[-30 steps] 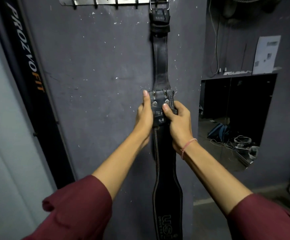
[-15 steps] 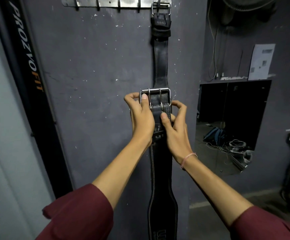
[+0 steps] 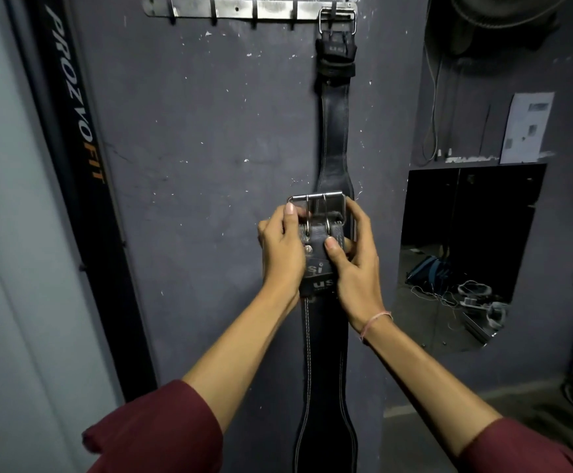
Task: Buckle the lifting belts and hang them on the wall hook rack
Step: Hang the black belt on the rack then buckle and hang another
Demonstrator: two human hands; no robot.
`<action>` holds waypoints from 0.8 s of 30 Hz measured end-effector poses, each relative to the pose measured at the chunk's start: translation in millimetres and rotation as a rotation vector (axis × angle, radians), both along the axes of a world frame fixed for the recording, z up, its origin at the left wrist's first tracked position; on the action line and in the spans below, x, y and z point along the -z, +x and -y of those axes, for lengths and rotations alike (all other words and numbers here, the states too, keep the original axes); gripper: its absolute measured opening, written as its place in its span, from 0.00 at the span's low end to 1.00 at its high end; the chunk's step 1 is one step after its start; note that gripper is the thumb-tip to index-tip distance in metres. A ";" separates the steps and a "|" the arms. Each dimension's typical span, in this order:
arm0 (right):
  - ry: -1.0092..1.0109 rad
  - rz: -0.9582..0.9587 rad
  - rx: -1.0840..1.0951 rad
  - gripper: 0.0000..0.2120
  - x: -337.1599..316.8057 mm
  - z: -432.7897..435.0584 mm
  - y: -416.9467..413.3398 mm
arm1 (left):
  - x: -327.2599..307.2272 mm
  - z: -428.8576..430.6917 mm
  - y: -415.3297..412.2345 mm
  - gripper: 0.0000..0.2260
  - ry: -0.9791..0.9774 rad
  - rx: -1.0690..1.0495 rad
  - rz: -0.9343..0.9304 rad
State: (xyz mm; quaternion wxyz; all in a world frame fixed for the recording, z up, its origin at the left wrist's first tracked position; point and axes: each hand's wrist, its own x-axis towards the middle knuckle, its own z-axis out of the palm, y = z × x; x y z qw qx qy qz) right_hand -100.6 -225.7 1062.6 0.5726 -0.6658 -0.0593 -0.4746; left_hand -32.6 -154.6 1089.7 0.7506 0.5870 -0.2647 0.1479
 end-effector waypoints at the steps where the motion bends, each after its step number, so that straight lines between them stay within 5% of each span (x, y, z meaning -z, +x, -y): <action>1: 0.016 -0.005 0.009 0.26 0.4 -1.1 2.7 | 4.7 -2.4 2.0 0.14 0.061 -0.061 0.027; 11: -0.150 -0.022 0.236 0.04 -23.2 -26.8 25.9 | -9.2 -19.7 11.9 0.21 -0.134 -0.172 0.158; 15: -0.188 -0.027 0.423 0.15 -38.8 -33.1 42.8 | -24.4 -18.1 27.4 0.20 -0.132 -0.149 0.192; 24: -0.243 -0.054 0.508 0.14 -99.7 2.6 99.9 | -82.8 8.3 93.0 0.21 -0.023 -0.212 0.314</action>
